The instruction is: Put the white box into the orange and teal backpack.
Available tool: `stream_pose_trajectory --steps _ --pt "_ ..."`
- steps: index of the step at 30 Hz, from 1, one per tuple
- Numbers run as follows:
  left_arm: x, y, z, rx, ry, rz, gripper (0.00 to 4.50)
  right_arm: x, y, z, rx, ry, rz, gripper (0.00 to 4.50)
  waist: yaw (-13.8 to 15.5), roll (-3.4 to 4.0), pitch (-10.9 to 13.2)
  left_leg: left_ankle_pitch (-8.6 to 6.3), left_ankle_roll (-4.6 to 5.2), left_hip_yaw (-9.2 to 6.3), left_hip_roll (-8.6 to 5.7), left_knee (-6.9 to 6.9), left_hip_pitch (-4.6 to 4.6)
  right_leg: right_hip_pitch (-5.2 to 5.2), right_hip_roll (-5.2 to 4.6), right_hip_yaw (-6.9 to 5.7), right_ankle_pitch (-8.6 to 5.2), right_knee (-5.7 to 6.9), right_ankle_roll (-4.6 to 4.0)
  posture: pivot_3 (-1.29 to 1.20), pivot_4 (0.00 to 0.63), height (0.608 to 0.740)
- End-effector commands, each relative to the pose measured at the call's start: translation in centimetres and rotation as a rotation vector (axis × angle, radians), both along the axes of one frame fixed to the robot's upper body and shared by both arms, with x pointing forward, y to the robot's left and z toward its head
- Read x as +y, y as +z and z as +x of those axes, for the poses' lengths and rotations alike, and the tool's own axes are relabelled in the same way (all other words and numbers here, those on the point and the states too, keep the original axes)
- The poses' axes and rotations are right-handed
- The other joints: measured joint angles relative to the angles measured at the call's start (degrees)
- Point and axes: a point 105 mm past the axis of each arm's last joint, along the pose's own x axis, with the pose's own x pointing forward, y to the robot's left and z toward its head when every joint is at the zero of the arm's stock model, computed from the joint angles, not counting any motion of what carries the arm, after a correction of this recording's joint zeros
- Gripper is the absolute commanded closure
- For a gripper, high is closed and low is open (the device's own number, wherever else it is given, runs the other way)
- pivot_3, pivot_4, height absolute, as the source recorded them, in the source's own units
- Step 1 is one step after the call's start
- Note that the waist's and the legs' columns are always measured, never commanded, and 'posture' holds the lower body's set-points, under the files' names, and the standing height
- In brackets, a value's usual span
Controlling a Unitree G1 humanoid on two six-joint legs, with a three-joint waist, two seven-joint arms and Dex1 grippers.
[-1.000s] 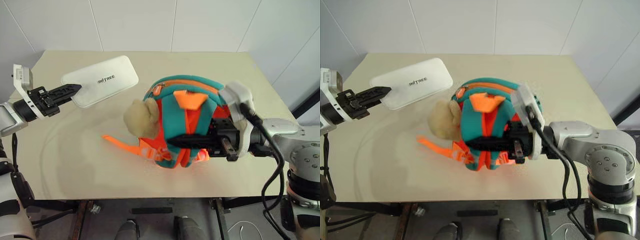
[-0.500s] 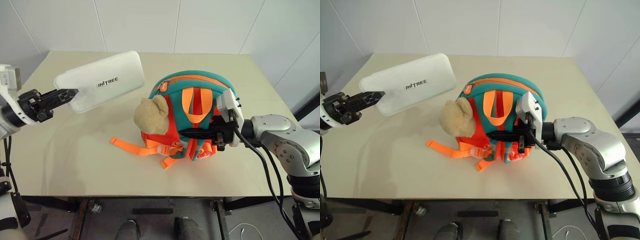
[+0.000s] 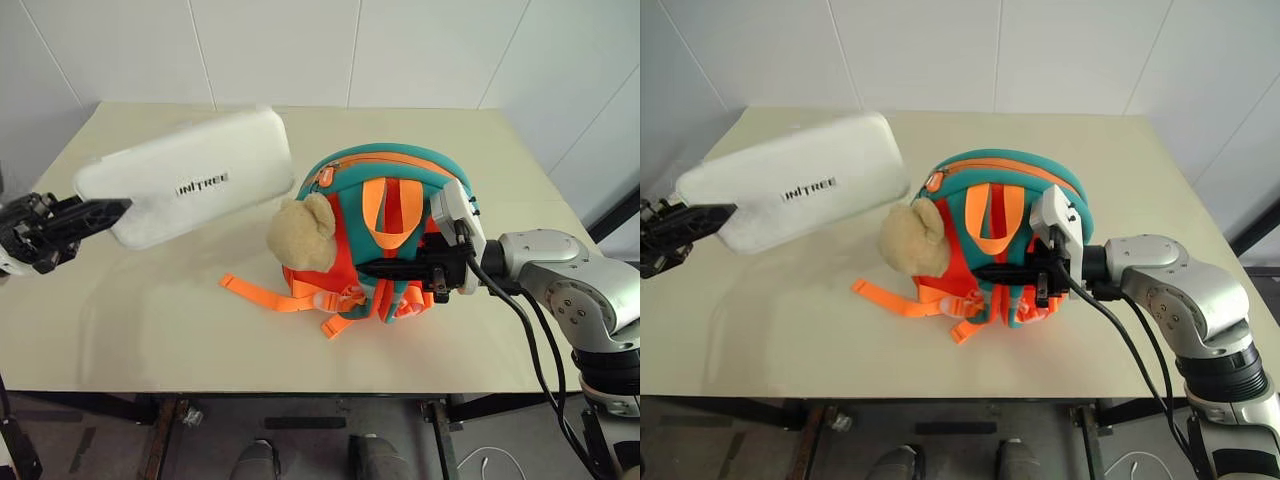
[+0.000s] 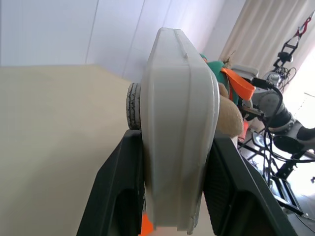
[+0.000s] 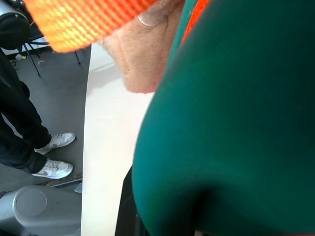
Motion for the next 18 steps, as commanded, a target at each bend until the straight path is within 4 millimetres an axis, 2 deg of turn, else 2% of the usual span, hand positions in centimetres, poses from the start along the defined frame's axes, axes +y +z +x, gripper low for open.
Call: stream_pose_trajectory --steps 1,4,11,15,18 --pt "-1.0 -0.5 0.6 -0.022 -0.04 0.106 3.26 0.3 1.0 0.0 -0.039 0.016 0.009 4.5 0.1 0.0 0.0 0.0 0.0 0.0 0.0 0.02 0.0 0.01 0.0 0.0 0.01 0.0 -0.01 0.0 0.15 0.74" --pt "-1.6 -0.6 1.7 -0.049 -0.053 0.142 3.26 0.3 1.0 0.1 -0.041 0.018 0.01 4.5 0.2 0.0 0.0 0.0 0.0 -0.01 -0.01 0.03 0.0 0.02 0.0 -0.01 0.01 0.0 -0.01 0.0 0.15 0.74" --pt "-3.3 0.0 2.8 -0.098 -0.145 0.259 3.26 0.2 1.1 0.1 -0.045 0.012 0.008 4.5 0.1 0.0 0.0 -0.01 0.02 -0.01 -0.01 0.01 -0.02 0.02 0.02 -0.02 0.01 -0.02 0.01 0.0 0.15 0.74" --pt "-4.9 0.2 3.6 -0.117 -0.194 0.401 3.26 0.2 1.0 0.0 -0.046 0.007 0.007 4.5 0.1 0.0 0.0 -0.01 0.02 -0.02 -0.01 0.05 -0.03 0.02 0.05 -0.01 0.02 0.0 0.01 0.0 0.15 0.74" --pt "-6.2 0.5 5.1 -0.124 -0.159 0.509 3.26 0.2 1.0 0.1 -0.048 0.002 0.012 4.5 0.2 0.0 0.0 -0.01 0.02 -0.02 -0.01 0.05 -0.03 0.03 0.07 0.0 0.02 0.0 0.02 0.0 0.15 0.74"
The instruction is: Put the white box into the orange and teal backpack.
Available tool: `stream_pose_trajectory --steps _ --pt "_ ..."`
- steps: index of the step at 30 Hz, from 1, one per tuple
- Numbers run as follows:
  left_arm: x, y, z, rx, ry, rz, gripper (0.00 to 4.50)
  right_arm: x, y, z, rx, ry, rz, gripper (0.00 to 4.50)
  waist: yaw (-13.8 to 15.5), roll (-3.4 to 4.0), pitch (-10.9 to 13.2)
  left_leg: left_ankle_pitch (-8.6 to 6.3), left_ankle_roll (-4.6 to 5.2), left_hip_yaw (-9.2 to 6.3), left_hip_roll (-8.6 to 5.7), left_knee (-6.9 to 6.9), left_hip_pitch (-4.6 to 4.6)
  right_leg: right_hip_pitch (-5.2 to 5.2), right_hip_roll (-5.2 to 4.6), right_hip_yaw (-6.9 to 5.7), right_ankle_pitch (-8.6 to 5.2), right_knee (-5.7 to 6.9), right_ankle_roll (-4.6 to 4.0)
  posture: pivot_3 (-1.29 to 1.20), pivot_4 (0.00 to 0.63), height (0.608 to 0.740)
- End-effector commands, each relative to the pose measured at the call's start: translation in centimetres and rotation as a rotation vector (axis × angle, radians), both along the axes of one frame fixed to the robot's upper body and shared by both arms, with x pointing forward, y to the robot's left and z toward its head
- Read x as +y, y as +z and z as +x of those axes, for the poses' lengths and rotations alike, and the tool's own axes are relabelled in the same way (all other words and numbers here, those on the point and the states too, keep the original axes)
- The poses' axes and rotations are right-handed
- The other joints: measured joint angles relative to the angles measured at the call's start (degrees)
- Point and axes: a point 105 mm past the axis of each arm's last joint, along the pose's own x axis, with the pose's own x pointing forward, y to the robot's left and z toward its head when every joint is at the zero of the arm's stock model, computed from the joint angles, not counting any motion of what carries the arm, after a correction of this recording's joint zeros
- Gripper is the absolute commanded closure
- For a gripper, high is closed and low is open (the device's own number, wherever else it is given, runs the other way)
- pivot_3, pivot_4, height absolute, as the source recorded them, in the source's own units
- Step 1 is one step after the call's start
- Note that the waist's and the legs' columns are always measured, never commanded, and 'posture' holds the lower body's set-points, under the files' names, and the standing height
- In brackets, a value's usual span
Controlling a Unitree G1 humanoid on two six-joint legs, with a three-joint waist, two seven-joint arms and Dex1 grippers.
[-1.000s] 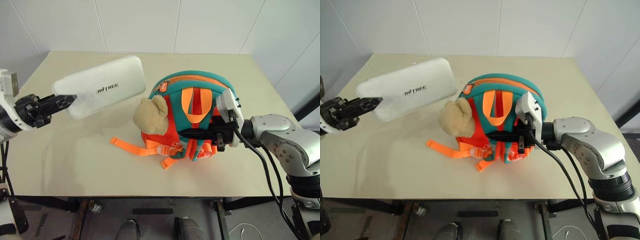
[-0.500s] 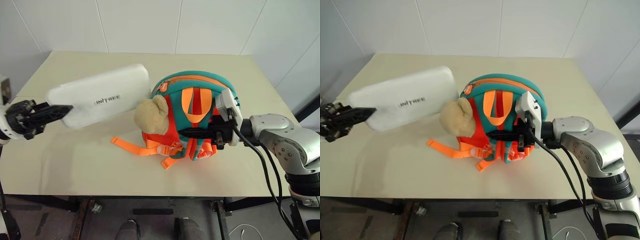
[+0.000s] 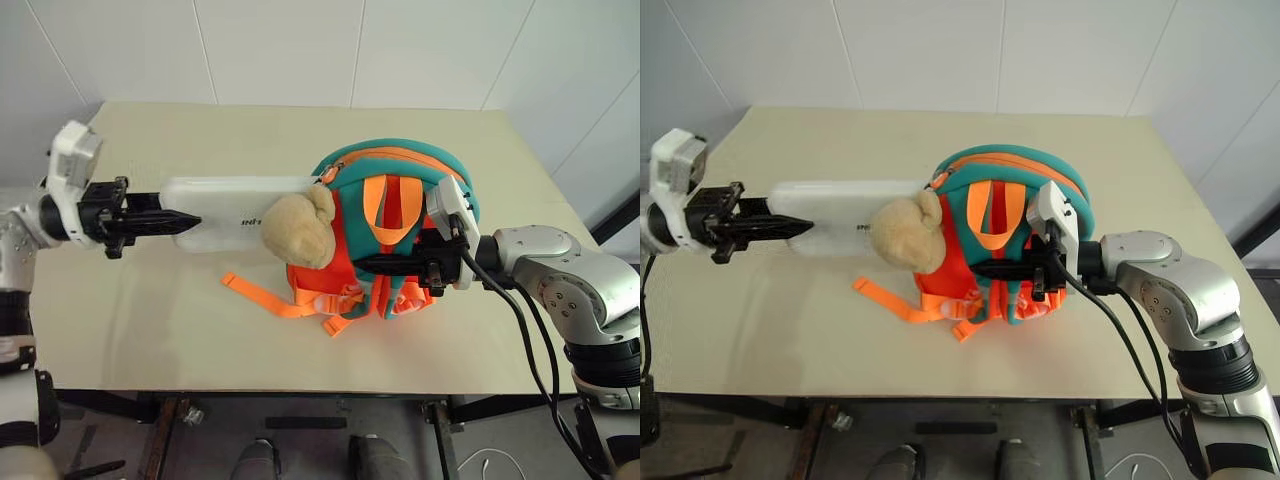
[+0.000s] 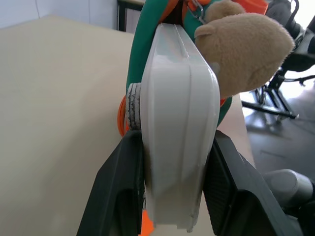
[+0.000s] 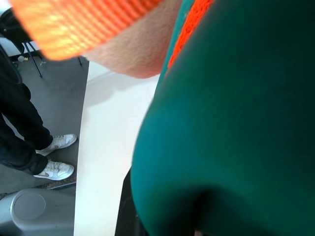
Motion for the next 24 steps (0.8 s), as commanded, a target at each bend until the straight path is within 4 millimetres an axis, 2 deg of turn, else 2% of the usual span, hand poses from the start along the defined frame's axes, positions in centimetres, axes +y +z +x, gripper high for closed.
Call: stream_pose_trajectory --steps 1,5,8,12,19,21,24 --pt "-1.6 0.6 1.2 -0.026 0.009 0.117 3.26 0.0 1.1 -0.3 -0.052 -0.003 0.017 4.5 0.0 0.0 0.0 0.0 0.0 0.0 0.0 0.01 0.0 0.0 0.01 0.0 0.0 0.01 0.0 0.0 0.15 0.74" --pt "-4.6 0.9 3.8 -0.037 0.078 0.167 3.26 0.2 1.0 -0.1 -0.051 -0.001 0.023 4.5 0.1 0.0 0.0 0.0 0.0 -0.04 0.0 0.08 0.0 0.05 0.03 0.01 0.01 0.03 0.03 0.0 0.15 0.74" --pt "-6.7 0.9 5.0 -0.037 0.095 0.167 3.27 0.3 1.0 0.0 -0.05 0.0 0.026 4.5 0.1 0.0 0.0 0.0 0.01 -0.09 -0.01 0.17 0.0 0.11 0.05 0.01 0.05 0.04 0.09 0.0 0.15 0.74" --pt "-12.0 -0.2 6.5 -0.009 0.055 0.148 3.27 0.6 1.1 0.1 -0.054 0.004 0.034 4.5 0.2 0.0 0.0 0.01 0.02 -0.11 -0.01 0.22 0.0 0.13 0.06 0.03 0.06 0.09 0.11 0.0 0.15 0.74" --pt "-15.8 -1.6 7.6 0.034 0.018 0.1 3.28 0.8 1.3 0.2 -0.066 0.002 0.044 4.5 0.1 0.01 0.0 0.03 0.01 -0.14 -0.02 0.2 0.02 0.11 0.09 0.06 0.07 0.12 0.12 0.0 0.15 0.74" --pt "-15.8 -2.6 7.1 0.085 -0.011 0.143 2.53 0.9 1.3 0.2 -0.07 -0.001 0.048 4.5 0.2 0.0 0.0 0.03 0.01 -0.15 -0.02 0.25 0.02 0.13 0.08 0.05 0.07 0.14 0.13 0.0 0.15 0.74" --pt "-15.3 -2.3 6.1 0.091 -0.056 0.156 1.62 0.9 1.4 0.1 -0.072 -0.008 0.054 4.5 0.1 0.01 0.0 0.03 0.02 -0.14 -0.05 0.31 -0.01 0.15 0.08 0.09 0.1 0.12 0.19 0.0 0.15 0.74"
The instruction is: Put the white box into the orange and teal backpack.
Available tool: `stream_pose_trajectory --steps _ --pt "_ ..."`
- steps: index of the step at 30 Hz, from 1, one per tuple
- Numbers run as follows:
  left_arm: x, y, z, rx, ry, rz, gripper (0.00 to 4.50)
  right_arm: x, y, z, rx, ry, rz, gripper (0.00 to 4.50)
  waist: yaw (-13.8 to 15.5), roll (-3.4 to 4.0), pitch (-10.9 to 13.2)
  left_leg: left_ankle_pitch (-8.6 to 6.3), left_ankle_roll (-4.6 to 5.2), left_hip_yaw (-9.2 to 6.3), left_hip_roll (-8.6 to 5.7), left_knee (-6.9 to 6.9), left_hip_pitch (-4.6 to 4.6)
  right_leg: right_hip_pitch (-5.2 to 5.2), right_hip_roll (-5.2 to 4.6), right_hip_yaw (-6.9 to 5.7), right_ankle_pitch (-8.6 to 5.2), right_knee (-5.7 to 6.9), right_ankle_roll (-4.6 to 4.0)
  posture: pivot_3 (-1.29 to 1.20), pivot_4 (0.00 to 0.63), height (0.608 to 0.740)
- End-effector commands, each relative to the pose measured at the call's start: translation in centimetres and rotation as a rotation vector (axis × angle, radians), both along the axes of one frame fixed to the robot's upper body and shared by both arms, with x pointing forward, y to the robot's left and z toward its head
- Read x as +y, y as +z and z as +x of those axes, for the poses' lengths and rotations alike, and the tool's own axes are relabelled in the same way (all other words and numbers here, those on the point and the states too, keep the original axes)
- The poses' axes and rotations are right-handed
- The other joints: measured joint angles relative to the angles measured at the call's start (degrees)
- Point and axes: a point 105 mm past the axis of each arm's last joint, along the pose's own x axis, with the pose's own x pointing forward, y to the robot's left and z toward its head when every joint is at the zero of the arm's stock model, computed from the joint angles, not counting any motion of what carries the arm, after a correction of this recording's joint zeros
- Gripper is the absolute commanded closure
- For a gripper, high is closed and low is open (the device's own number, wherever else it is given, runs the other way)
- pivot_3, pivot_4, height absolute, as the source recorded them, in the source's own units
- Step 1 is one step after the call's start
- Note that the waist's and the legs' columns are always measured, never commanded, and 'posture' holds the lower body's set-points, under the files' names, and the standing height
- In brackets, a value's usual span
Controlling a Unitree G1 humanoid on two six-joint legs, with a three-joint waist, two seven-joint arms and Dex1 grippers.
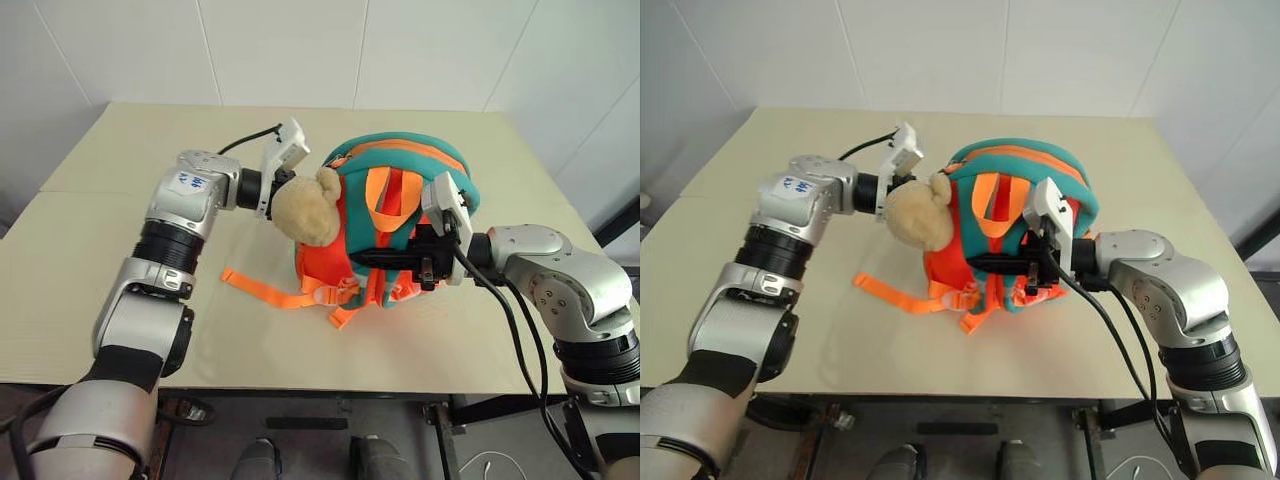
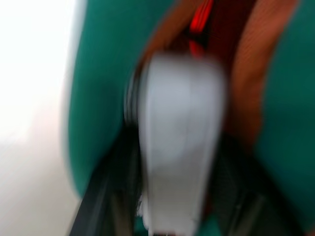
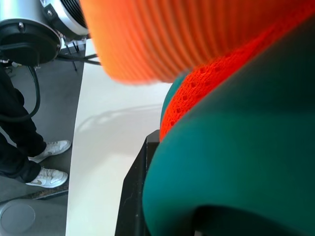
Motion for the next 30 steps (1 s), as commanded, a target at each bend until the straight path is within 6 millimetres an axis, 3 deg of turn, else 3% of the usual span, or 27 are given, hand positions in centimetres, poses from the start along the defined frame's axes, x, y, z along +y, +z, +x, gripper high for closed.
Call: stream_pose_trajectory --steps 1,5,6,11,16,22,25,30 --pt "0.7 1.2 -1.1 -0.025 -0.034 0.016 1.31 0.1 1.3 -0.5 -0.064 0.006 0.017 4.5 0.0 0.0 0.0 0.0 0.0 0.0 0.0 -0.01 0.0 0.0 0.0 0.0 0.0 -0.01 0.0 0.0 0.15 0.74" --pt "4.3 2.7 -2.7 -0.061 -0.006 0.036 0.08 0.1 1.2 -0.6 -0.061 0.002 0.021 4.5 -0.8 0.04 0.0 0.03 -0.05 0.03 0.05 -0.25 0.02 -0.12 0.05 0.06 -0.01 -0.02 -0.02 0.0 0.15 0.74" --pt "4.9 2.9 -2.9 -0.068 0.008 0.042 0.01 0.1 1.2 -0.6 -0.059 0.003 0.022 4.5 -0.9 0.05 0.0 0.05 -0.1 0.04 0.09 -0.3 0.01 -0.17 0.09 0.07 -0.02 -0.02 -0.04 0.0 0.15 0.74" --pt "8.0 3.4 -4.9 -0.08 0.035 0.049 0.01 0.3 1.1 -0.5 -0.056 0.012 0.023 4.5 -0.4 0.06 0.0 0.06 -0.1 0.04 0.15 -0.31 0.02 -0.17 0.14 0.05 -0.07 -0.03 -0.11 0.0 0.15 0.74" --pt "9.6 3.7 -6.3 -0.116 0.079 0.022 0.01 0.4 1.2 -0.2 -0.057 0.019 0.021 4.5 -0.1 0.05 0.0 0.05 -0.1 0.04 0.14 -0.21 0.01 -0.14 0.13 0.06 -0.07 0.01 -0.11 0.0 0.15 0.74" --pt "9.9 4.4 -3.9 -0.194 0.262 -0.113 0.01 0.4 1.2 -0.1 -0.055 0.024 0.02 4.5 -0.1 0.05 0.0 0.05 -0.09 -0.02 0.13 -0.05 0.03 -0.06 0.12 0.04 -0.05 0.09 -0.08 0.0 0.15 0.74" --pt "9.3 3.1 -4.2 -0.133 0.24 -0.109 0.57 0.5 1.2 -0.1 -0.055 0.024 0.021 4.5 -0.3 0.05 0.0 0.05 -0.09 -0.02 0.13 -0.05 0.02 -0.07 0.13 0.04 -0.05 0.09 -0.08 0.0 0.15 0.74" --pt "8.9 2.2 -3.1 -0.096 0.265 -0.125 2.11 0.5 1.2 -0.1 -0.057 0.02 0.021 4.5 -0.2 0.05 0.0 0.05 -0.09 -0.01 0.14 -0.12 0.03 -0.1 0.14 0.04 -0.05 0.08 -0.08 0.0 0.15 0.74"
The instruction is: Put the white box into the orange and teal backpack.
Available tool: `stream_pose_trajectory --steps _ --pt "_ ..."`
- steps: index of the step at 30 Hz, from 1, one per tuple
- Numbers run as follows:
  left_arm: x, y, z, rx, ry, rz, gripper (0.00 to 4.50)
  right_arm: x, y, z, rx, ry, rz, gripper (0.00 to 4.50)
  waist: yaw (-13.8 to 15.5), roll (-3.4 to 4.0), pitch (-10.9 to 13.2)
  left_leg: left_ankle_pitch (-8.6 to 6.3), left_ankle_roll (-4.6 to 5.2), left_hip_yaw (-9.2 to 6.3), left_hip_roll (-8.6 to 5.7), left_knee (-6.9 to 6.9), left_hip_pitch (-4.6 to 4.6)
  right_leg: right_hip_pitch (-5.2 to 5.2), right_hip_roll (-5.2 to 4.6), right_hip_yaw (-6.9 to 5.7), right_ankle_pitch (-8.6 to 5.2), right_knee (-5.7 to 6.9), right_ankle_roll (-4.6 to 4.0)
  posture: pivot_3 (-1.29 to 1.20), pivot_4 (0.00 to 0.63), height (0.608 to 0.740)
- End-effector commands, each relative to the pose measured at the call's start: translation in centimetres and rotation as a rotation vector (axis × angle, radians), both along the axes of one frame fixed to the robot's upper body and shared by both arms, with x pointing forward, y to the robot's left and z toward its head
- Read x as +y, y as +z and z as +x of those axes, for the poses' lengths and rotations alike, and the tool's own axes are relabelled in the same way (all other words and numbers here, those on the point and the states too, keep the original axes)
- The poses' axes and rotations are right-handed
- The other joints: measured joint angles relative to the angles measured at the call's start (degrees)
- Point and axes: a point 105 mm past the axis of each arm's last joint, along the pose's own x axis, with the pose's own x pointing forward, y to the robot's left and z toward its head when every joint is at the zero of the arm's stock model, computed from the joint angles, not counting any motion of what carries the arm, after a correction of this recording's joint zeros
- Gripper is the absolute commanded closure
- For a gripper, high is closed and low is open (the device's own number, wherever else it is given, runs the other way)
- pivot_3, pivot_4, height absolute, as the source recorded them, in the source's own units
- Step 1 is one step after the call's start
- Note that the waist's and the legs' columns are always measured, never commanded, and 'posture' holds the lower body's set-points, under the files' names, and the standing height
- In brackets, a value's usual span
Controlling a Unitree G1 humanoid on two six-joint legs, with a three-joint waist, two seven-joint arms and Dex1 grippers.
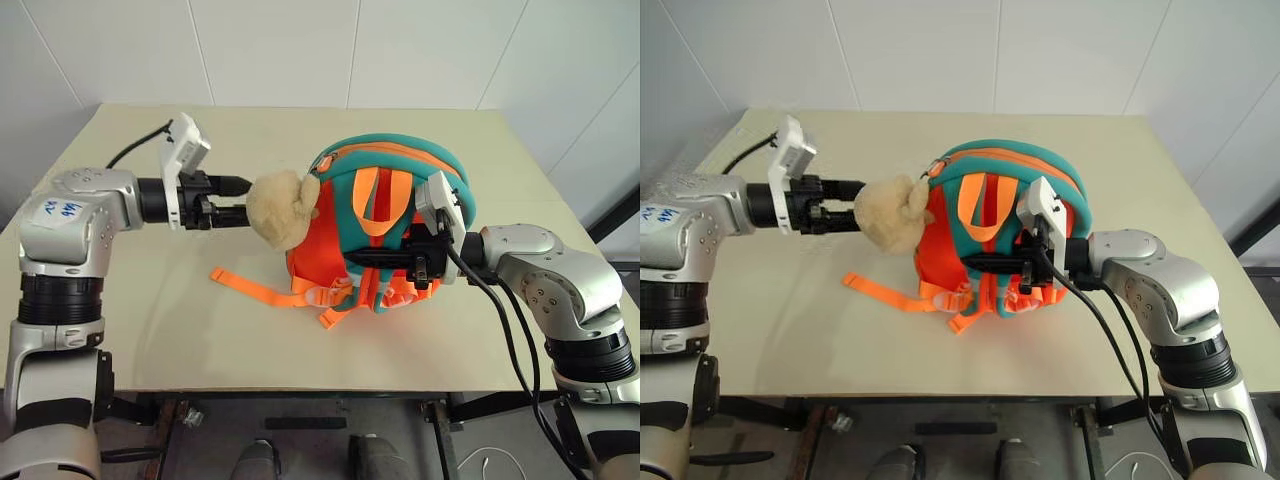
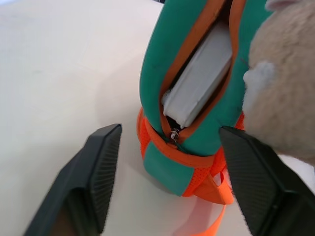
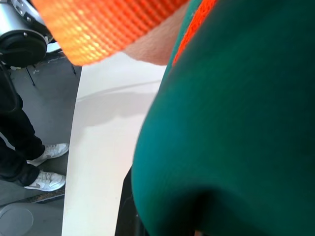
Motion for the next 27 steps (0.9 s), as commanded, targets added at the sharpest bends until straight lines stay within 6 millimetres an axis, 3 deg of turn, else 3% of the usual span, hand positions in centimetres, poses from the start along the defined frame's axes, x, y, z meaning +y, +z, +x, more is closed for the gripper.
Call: stream_pose_trajectory --steps 1,6,8,14,21,27 --pt "-0.1 0.6 0.6 -0.023 0.009 -0.009 2.46 0.1 1.2 -0.4 -0.052 0.013 0.02 4.5 0.0 0.0 0.0 0.0 0.0 0.02 -0.01 0.0 0.0 0.01 -0.01 0.01 0.0 0.0 0.0 0.0 0.15 0.74" --pt "-0.8 0.1 1.5 -0.017 -0.005 -0.014 4.07 0.1 1.2 -0.4 -0.056 0.005 0.021 4.5 0.0 0.0 0.0 0.0 0.0 0.02 -0.01 0.02 0.01 0.01 0.0 0.01 0.0 0.01 0.0 0.0 0.15 0.74" --pt "-1.7 0.3 2.0 -0.02 -0.027 -0.034 4.47 0.0 1.2 -0.5 -0.058 0.001 0.022 4.5 0.1 0.0 0.0 0.0 0.0 0.01 -0.01 0.01 0.0 0.01 0.0 0.0 0.0 0.0 0.0 0.0 0.15 0.74" --pt "-4.4 0.2 2.1 -0.002 -0.126 -0.066 4.47 -0.1 1.3 -0.4 -0.062 -0.01 0.022 4.5 0.0 0.0 0.0 0.0 0.0 0.02 -0.03 0.02 -0.01 0.02 -0.02 0.0 0.0 -0.03 0.01 0.0 0.15 0.74" --pt "-7.4 -3.1 2.0 0.086 -0.21 -0.025 4.47 0.0 1.2 -0.5 -0.064 -0.013 0.023 4.5 0.4 0.0 0.0 0.0 0.0 0.01 -0.03 0.03 0.01 0.05 -0.02 0.0 0.0 -0.03 0.01 0.0 0.15 0.74" --pt "-6.6 -2.1 2.3 0.057 -0.17 -0.046 4.47 0.1 1.3 -0.5 -0.068 -0.012 0.024 4.5 1.7 0.0 0.0 -0.02 0.03 -0.03 -0.08 0.22 0.0 0.14 -0.04 -0.03 0.02 -0.01 0.03 0.0 0.15 0.74"
